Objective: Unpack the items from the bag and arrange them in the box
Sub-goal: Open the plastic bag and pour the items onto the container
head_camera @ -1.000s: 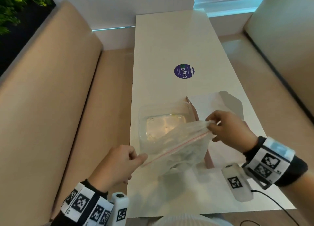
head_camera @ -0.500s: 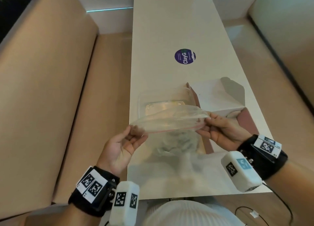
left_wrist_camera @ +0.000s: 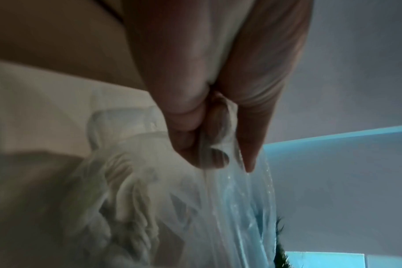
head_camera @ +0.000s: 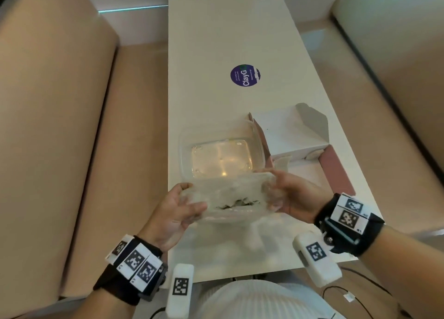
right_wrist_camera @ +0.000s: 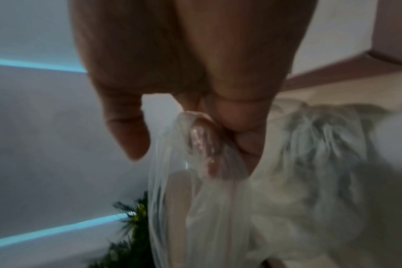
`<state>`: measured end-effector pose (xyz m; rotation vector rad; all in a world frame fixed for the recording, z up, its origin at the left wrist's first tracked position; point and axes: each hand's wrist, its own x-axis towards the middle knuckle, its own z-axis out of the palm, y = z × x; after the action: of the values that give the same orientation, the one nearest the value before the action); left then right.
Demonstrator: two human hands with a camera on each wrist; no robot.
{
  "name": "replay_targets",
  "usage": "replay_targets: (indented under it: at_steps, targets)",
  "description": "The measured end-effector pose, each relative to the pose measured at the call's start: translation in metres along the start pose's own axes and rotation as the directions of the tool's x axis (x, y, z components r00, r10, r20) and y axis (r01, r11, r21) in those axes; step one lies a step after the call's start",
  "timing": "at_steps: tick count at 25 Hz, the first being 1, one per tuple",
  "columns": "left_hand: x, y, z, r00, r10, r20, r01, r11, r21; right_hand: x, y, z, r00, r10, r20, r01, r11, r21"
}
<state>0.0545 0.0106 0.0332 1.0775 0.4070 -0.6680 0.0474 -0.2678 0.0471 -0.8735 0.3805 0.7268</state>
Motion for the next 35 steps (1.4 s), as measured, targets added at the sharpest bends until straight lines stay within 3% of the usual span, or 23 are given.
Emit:
replay_targets:
  at_steps: [1,3,5,6,7,8,11,15,17,18,20,22,24,26,28,30,31,32,33,35]
  targets:
    - [0.001,-0.002,0.002,0.999,-0.009,-0.05,0.012,0.998,0.06,0.001,0.001,-0.001,1.0,-0.001,-0.031,-0.005,0.984,-0.177]
    - [0.002,-0.001,0.01,0.994,-0.035,-0.102,0.04,0.998,0.05,0.003,0.002,-0.002,0.993,-0.049,-0.109,-0.022,0.823,-0.568]
    - [0.006,0.0,0.011,0.992,-0.078,-0.101,0.075,0.997,-0.03,0.005,0.0,0.0,0.989,-0.089,-0.12,-0.028,0.677,-0.736]
    - [0.008,0.001,0.01,0.992,-0.089,-0.091,0.081,0.992,-0.094,0.005,-0.002,0.0,0.989,-0.089,-0.117,-0.032,0.648,-0.761]
    - [0.009,0.002,0.011,0.994,-0.095,-0.06,0.085,0.984,-0.157,0.006,-0.003,-0.002,0.989,-0.088,-0.122,-0.035,0.656,-0.754]
    - [0.012,0.0,0.009,0.995,-0.093,-0.026,0.086,0.975,-0.206,0.006,-0.004,-0.004,0.989,-0.076,-0.127,-0.032,0.725,-0.687]
    - [0.016,-0.007,0.001,0.998,-0.064,0.025,0.069,0.953,-0.295,0.01,-0.001,-0.012,0.994,-0.025,-0.106,-0.008,0.956,-0.293]
    - [0.021,-0.017,-0.008,0.99,-0.133,0.038,0.138,0.932,-0.336,0.02,0.003,-0.019,0.994,-0.104,-0.02,0.104,0.994,0.019]
    - [0.018,-0.015,-0.006,0.984,-0.14,0.112,0.169,0.934,-0.315,0.023,0.005,-0.02,0.992,-0.123,-0.004,0.123,0.986,0.113]
    - [0.016,-0.012,-0.004,0.98,-0.132,0.151,0.167,0.954,-0.249,0.025,0.006,-0.021,0.993,-0.116,-0.005,0.115,0.983,0.14]
    - [0.01,-0.008,0.005,0.98,-0.135,0.144,0.126,0.99,0.068,0.027,0.007,-0.022,0.997,-0.07,-0.013,0.071,0.982,0.176]
    - [0.014,-0.015,0.008,0.994,-0.106,0.003,0.098,0.93,0.353,0.028,0.011,-0.024,0.999,-0.036,0.017,0.034,0.994,0.101]
    - [0.018,-0.02,0.013,0.988,-0.05,-0.146,0.107,0.904,0.415,0.027,0.015,-0.025,0.999,-0.04,0.031,0.043,0.994,-0.098]
    - [0.022,-0.023,0.016,0.975,-0.049,-0.219,0.121,0.937,0.327,0.027,0.016,-0.025,0.996,-0.061,-0.057,0.032,0.908,-0.418]
    - [0.023,-0.025,0.015,0.972,-0.063,-0.228,0.086,0.992,0.091,0.029,0.016,-0.028,0.97,-0.152,-0.19,-0.029,0.701,-0.713]
    - [0.021,-0.025,0.014,0.979,-0.063,-0.195,0.036,0.99,-0.135,0.03,0.015,-0.029,0.94,-0.238,-0.242,-0.107,0.469,-0.877]
    - [0.019,-0.024,0.015,0.983,-0.072,-0.17,0.032,0.973,-0.229,0.03,0.015,-0.029,0.935,-0.248,-0.254,-0.133,0.42,-0.898]
    - [0.02,-0.026,0.011,0.987,-0.094,-0.129,0.051,0.953,-0.298,0.03,0.016,-0.028,0.931,-0.239,-0.277,-0.148,0.446,-0.883]
    - [0.016,-0.023,0.012,0.992,-0.106,-0.069,0.074,0.928,-0.365,0.031,0.016,-0.028,0.918,-0.212,-0.335,-0.168,0.557,-0.814]
    - [0.012,-0.022,0.008,0.99,-0.138,0.015,0.137,0.954,-0.266,0.032,0.015,-0.027,0.892,-0.062,-0.448,-0.179,0.861,-0.475]
